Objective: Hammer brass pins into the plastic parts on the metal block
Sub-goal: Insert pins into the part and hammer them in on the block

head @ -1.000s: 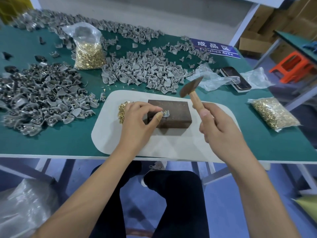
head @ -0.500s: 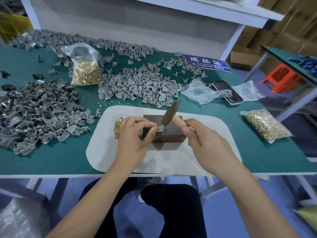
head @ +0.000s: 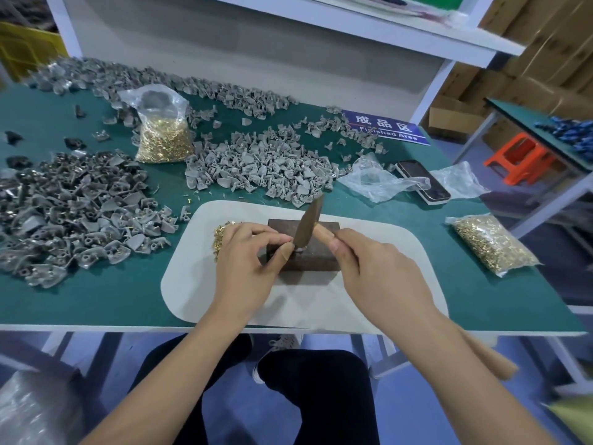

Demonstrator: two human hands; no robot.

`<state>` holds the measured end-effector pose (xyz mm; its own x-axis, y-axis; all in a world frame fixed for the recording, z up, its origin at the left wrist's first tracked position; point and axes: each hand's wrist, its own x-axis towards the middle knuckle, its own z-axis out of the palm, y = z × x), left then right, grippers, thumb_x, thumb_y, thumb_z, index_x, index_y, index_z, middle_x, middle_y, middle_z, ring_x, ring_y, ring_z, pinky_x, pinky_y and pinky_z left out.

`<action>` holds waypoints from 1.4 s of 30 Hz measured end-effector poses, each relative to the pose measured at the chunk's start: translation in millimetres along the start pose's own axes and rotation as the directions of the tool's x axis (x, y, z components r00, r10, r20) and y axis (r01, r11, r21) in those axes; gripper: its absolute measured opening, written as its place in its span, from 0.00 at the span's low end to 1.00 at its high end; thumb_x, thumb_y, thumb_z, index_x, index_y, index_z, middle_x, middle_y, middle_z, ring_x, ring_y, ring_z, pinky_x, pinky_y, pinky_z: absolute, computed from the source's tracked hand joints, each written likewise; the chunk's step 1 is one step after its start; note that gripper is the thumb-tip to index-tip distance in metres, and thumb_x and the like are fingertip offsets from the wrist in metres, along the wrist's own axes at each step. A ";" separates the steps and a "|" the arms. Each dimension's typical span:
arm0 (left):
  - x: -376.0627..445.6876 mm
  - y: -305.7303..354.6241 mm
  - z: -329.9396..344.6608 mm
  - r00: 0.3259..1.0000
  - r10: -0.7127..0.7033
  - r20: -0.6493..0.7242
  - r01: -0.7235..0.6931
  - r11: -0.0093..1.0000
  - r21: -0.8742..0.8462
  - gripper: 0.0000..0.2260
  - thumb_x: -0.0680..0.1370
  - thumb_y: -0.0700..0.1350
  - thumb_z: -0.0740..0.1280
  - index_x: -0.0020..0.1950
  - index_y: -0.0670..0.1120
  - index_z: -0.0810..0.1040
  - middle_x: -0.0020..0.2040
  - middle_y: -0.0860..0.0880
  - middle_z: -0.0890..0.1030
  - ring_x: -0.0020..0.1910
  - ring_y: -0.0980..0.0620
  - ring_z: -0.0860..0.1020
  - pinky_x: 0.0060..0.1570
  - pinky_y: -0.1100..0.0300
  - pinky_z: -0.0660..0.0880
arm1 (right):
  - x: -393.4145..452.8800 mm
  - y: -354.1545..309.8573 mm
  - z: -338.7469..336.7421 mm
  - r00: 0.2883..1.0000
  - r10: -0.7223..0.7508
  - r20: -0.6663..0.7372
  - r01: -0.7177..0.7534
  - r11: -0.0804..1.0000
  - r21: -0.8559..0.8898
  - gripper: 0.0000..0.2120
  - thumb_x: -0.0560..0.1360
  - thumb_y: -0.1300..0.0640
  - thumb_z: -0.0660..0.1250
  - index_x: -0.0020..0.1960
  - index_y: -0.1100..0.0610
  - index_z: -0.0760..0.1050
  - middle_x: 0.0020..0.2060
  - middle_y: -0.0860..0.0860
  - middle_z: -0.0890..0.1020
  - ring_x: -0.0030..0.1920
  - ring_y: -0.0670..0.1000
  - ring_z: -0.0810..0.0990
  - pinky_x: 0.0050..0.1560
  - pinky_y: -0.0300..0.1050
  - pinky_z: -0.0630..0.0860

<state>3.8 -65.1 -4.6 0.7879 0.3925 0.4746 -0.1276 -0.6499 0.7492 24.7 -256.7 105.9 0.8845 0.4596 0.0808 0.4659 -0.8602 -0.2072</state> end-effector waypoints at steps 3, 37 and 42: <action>0.0 -1.2 0.7 1.000 0.002 -0.004 -0.002 1.000 -0.003 0.03 0.75 0.52 0.75 0.48 0.58 0.86 0.47 0.60 0.79 0.55 0.51 0.73 0.57 0.72 0.60 | 5.3 1.5 -9.8 0.997 -0.011 -0.078 0.011 1.000 -0.003 0.17 0.82 0.39 0.47 0.54 0.44 0.72 0.36 0.46 0.78 0.41 0.57 0.76 0.37 0.51 0.72; 0.0 -5.6 3.8 0.999 0.007 -0.045 -0.007 1.000 0.006 0.05 0.75 0.57 0.74 0.49 0.61 0.86 0.45 0.61 0.76 0.53 0.55 0.70 0.57 0.73 0.60 | -10.1 -13.5 3.6 0.993 0.119 -0.004 -0.119 0.993 0.014 0.16 0.85 0.40 0.48 0.55 0.47 0.71 0.39 0.53 0.81 0.42 0.64 0.77 0.43 0.57 0.77; -0.8 -7.0 4.4 0.999 0.013 -0.051 -0.014 1.000 -0.024 0.06 0.75 0.59 0.71 0.49 0.61 0.86 0.45 0.64 0.76 0.53 0.56 0.70 0.57 0.73 0.60 | -7.7 -10.9 -0.9 0.962 0.149 -0.228 -0.108 0.977 0.184 0.18 0.85 0.39 0.49 0.61 0.43 0.75 0.39 0.52 0.81 0.42 0.62 0.77 0.41 0.59 0.77</action>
<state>6.7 -63.7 -12.2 0.7542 0.4172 0.5070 -0.1528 -0.6394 0.7535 12.9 -251.0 108.4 0.9264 0.2634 0.2690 0.3549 -0.8494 -0.3906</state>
